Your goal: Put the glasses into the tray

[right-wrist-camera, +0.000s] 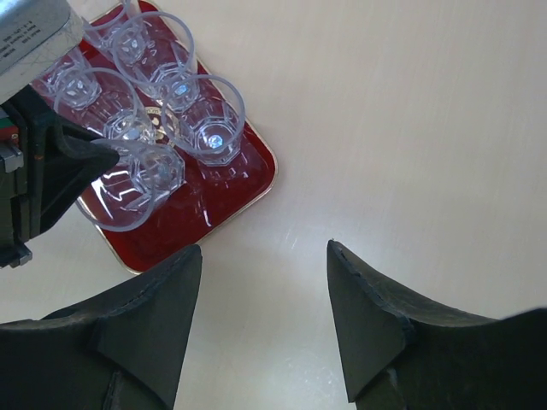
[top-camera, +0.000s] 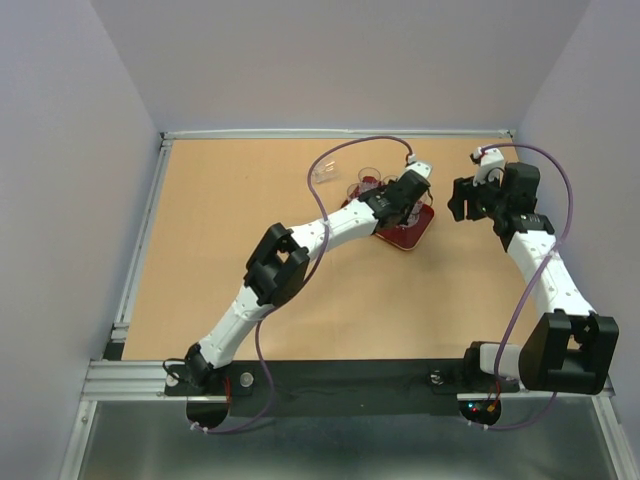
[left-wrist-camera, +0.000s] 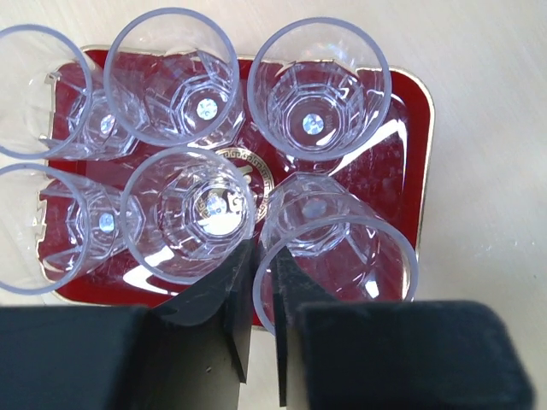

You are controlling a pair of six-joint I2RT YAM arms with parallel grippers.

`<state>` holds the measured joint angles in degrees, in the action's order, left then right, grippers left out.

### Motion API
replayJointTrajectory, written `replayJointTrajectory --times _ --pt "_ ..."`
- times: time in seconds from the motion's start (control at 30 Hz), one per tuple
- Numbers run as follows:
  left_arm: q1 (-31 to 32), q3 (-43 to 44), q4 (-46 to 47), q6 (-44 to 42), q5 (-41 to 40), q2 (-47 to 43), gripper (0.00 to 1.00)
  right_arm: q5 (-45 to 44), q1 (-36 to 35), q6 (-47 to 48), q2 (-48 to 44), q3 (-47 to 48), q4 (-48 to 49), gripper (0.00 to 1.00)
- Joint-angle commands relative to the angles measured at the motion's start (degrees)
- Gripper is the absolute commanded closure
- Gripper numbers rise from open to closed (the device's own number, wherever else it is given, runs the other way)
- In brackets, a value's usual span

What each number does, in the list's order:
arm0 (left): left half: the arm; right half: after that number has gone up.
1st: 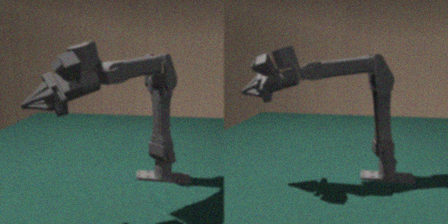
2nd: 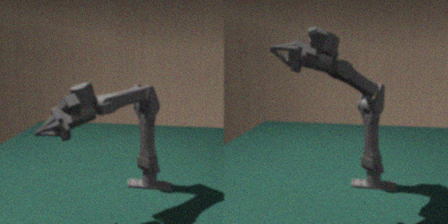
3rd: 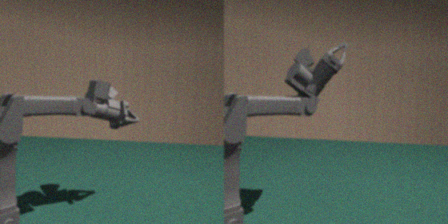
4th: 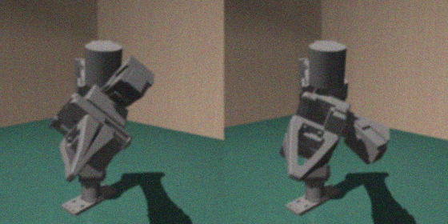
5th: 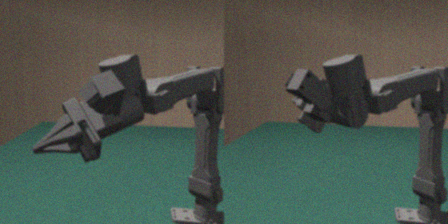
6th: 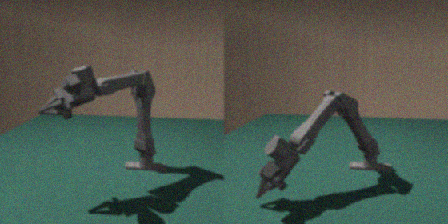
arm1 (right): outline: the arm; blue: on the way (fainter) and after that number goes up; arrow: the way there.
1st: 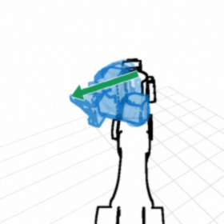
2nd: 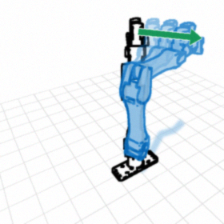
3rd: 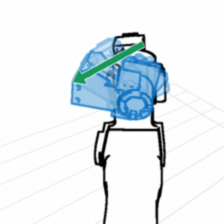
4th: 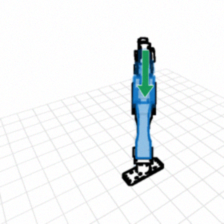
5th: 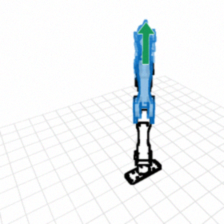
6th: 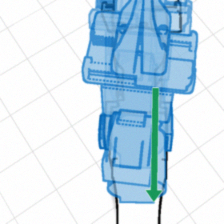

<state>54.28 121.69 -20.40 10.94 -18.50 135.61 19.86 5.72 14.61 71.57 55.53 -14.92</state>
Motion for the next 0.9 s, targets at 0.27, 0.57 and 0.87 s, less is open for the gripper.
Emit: replayJointTrajectory --times 0.27,0.57,0.87 --pt "0.3 4.7 1.9 -1.8 -1.9 0.1 0.65 -0.3 0.9 -0.6 -2.0 -0.3 3.2 0.33" --pt "0.3 0.2 6.2 -1.5 1.0 -9.2 0.52 0.5 1.1 -0.6 -2.3 -0.5 3.1 0.33" --pt "-0.1 -9.6 11.0 -2.1 0.6 -22.2 0.39 1.4 1.4 -0.6 -2.5 -0.6 3.2 0.33"
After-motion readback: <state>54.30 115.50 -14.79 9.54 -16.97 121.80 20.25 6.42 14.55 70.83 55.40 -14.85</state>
